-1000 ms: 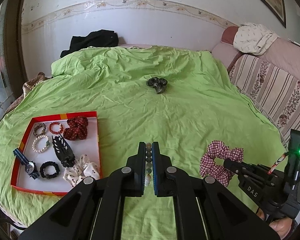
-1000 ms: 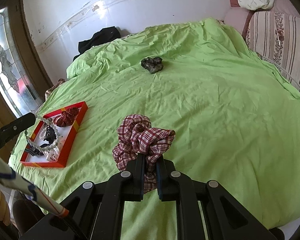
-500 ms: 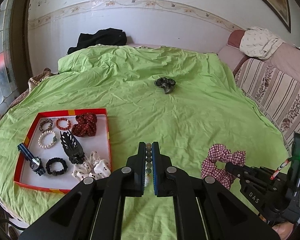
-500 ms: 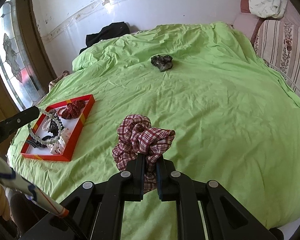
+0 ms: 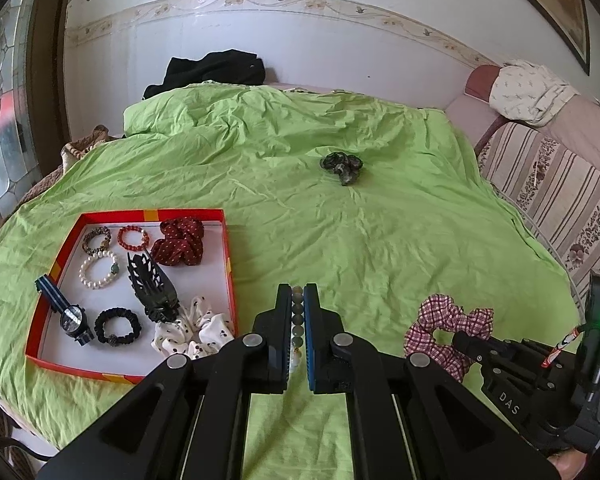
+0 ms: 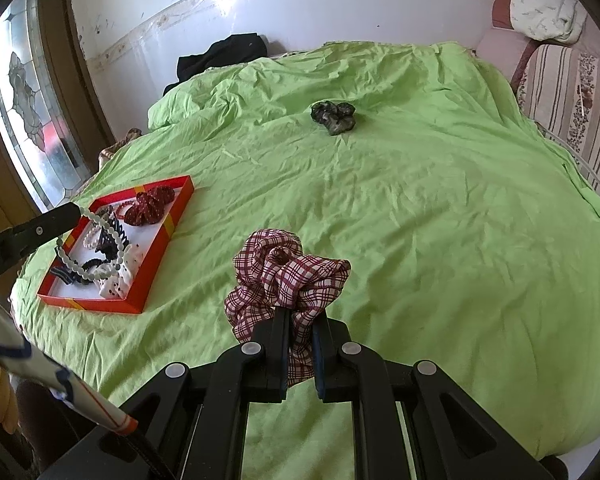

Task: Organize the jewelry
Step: 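Carry the pale bead bracelet over the tray with the left tool while the right tool brings the scrunchie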

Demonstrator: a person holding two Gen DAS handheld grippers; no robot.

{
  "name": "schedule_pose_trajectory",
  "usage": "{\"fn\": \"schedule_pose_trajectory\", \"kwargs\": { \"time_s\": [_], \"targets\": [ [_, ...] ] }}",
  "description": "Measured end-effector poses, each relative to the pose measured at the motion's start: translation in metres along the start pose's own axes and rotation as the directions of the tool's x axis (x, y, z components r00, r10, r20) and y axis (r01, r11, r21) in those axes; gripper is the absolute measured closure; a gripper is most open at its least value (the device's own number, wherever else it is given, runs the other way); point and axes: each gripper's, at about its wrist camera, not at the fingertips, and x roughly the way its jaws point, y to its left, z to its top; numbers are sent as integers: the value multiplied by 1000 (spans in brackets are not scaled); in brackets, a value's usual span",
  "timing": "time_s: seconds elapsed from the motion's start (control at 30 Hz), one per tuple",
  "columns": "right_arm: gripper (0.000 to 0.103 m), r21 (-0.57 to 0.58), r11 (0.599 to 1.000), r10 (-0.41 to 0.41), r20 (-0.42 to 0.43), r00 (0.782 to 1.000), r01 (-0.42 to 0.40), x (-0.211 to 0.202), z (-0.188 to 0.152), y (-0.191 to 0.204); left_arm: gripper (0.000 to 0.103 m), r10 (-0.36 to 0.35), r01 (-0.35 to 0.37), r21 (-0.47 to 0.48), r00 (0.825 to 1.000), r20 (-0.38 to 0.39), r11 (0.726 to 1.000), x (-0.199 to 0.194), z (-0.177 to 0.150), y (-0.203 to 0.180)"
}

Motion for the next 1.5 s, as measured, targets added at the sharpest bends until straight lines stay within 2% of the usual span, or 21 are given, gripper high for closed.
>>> {"fn": "schedule_pose_trajectory", "kwargs": {
  "time_s": [0.67, 0.93, 1.07, 1.5],
  "targets": [
    [93, -97, 995, 7, -25, 1000, -10, 16, 7, 43, 98, 61, -59, -90, 998, 18, 994, -2, -1, 61],
    [93, -146, 989, 19, -24, 1000, -22, 20, 15, 63, 98, 93, -86, -88, 992, 79, 992, -11, 20, 77],
    [93, -175, 984, 30, -19, 999, -33, 23, 23, 75, 98, 137, -130, -69, 984, 112, 989, -10, 33, 84],
    [93, -273, 959, 83, 1, 997, -79, 35, 48, 131, 98, 216, -210, -54, 967, 135, 976, 10, 62, 120]
  ]
}}
